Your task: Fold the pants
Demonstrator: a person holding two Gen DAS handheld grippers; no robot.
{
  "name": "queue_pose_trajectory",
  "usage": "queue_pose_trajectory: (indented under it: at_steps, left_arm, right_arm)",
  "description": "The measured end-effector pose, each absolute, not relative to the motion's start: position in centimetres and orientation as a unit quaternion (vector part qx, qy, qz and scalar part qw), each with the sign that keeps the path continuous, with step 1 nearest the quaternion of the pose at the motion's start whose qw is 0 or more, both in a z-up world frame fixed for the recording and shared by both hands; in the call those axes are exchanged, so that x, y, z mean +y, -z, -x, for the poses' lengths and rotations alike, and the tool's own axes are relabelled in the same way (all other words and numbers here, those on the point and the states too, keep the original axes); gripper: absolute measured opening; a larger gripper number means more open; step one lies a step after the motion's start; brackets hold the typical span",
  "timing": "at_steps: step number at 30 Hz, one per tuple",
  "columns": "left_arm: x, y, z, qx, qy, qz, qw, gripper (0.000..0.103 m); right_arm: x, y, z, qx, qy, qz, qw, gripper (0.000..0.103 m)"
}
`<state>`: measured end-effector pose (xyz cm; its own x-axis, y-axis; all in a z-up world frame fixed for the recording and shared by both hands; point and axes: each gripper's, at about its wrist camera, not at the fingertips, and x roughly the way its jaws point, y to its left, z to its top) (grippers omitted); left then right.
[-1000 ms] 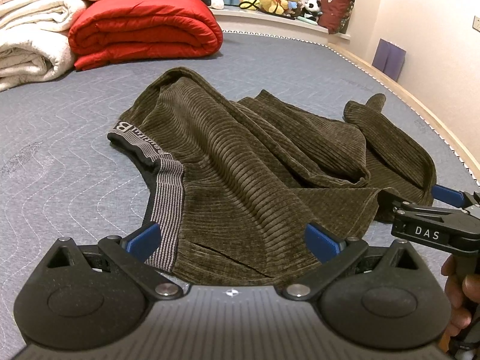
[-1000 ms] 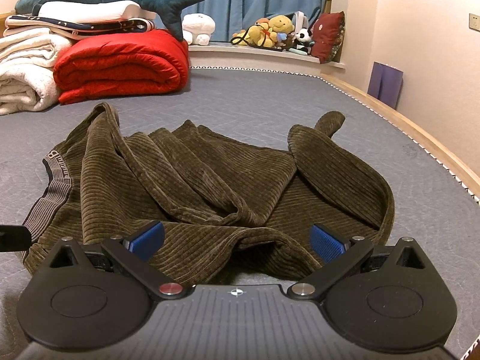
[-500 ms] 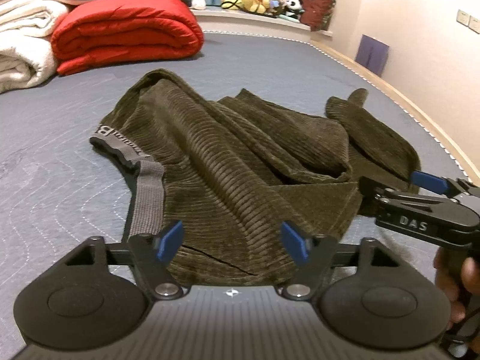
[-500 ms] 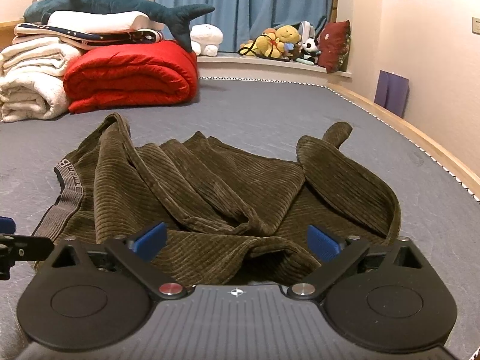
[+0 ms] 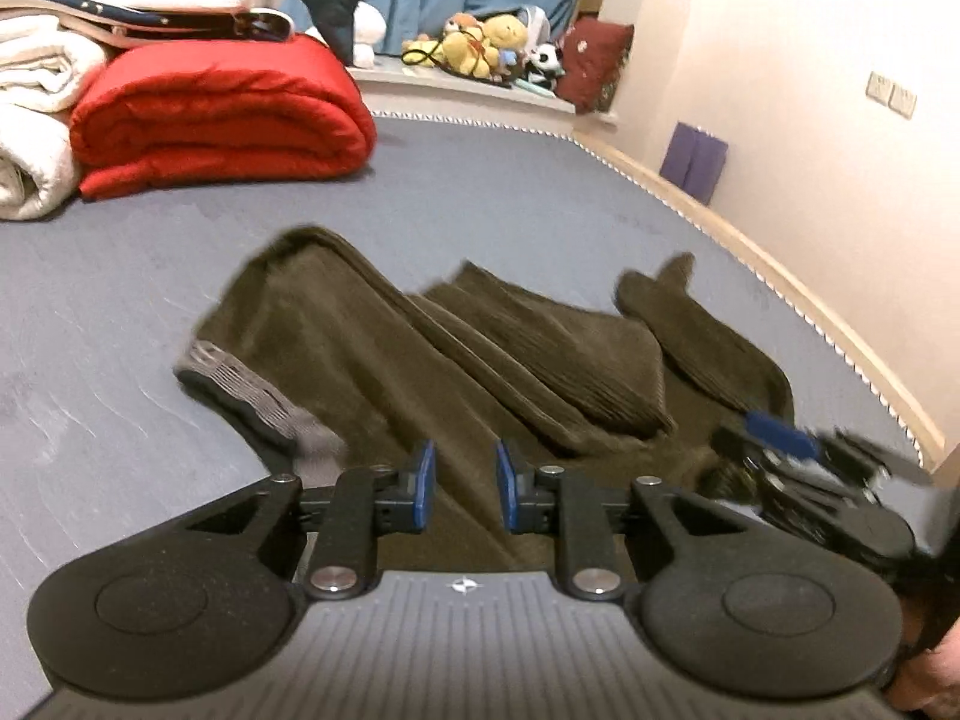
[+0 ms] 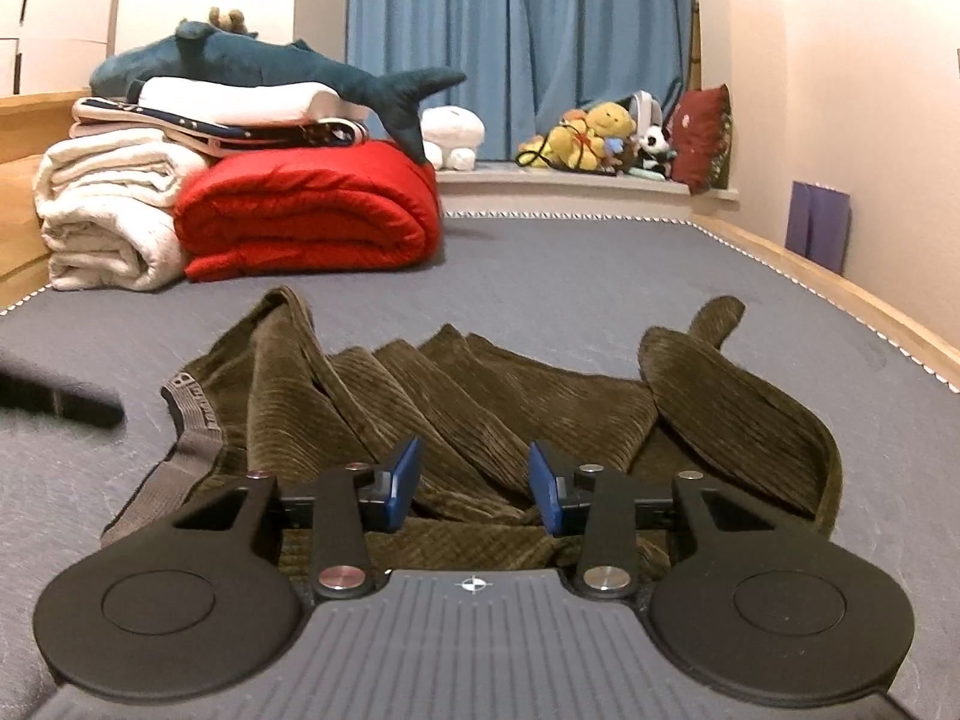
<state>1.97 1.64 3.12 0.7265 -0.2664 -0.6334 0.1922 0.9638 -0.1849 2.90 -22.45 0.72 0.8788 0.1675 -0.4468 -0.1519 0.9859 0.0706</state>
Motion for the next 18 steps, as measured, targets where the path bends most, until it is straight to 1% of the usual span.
queue_pose_trajectory:
  at_steps: [2, 4, 6, 8, 10, 11, 12, 13, 15, 18]
  left_arm:
    - [4.3, -3.0, -3.5, 0.353, 0.095, 0.072, 0.928, 0.024]
    - [6.5, -1.5, -5.5, 0.384, 0.082, 0.099, 0.914, 0.024]
    - [7.8, 0.4, -7.1, 0.411, 0.077, 0.119, 0.901, 0.025]
    - [8.3, 2.9, -8.7, 0.448, 0.069, 0.138, 0.881, 0.029]
    - [8.2, 5.3, -10.0, 0.477, 0.066, 0.148, 0.864, 0.040]
    - [7.9, 6.1, -10.5, 0.487, 0.067, 0.146, 0.858, 0.043]
    - [7.9, 6.6, -11.0, 0.492, 0.069, 0.144, 0.856, 0.048]
    - [7.6, 7.2, -11.4, 0.495, 0.070, 0.139, 0.855, 0.056]
    - [7.3, 8.3, -12.0, 0.496, 0.060, 0.129, 0.857, 0.064]
    - [6.9, 9.7, -13.0, 0.508, 0.054, 0.128, 0.850, 0.065]
  right_arm:
    - [-22.2, -0.6, -2.9, 0.227, -0.097, -0.013, 0.969, 0.044]
    - [-21.8, -0.5, -2.6, 0.230, -0.116, -0.011, 0.966, 0.057]
    - [-21.1, -0.1, -2.5, 0.232, -0.134, 0.002, 0.963, 0.062]
    - [-20.1, 0.6, -2.7, 0.240, -0.152, 0.023, 0.959, 0.065]
    - [-18.9, 1.1, -2.6, 0.249, -0.167, 0.036, 0.953, 0.066]
    - [-18.3, 1.4, -2.6, 0.255, -0.176, 0.042, 0.950, 0.067]
    - [-17.6, 1.9, -2.9, 0.261, -0.184, 0.051, 0.946, 0.070]
    - [-17.0, 2.2, -3.1, 0.265, -0.191, 0.058, 0.944, 0.072]
    - [-15.9, 2.8, -3.1, 0.272, -0.198, 0.070, 0.939, 0.074]
    - [-14.6, 3.9, -3.6, 0.287, -0.204, 0.092, 0.932, 0.080]
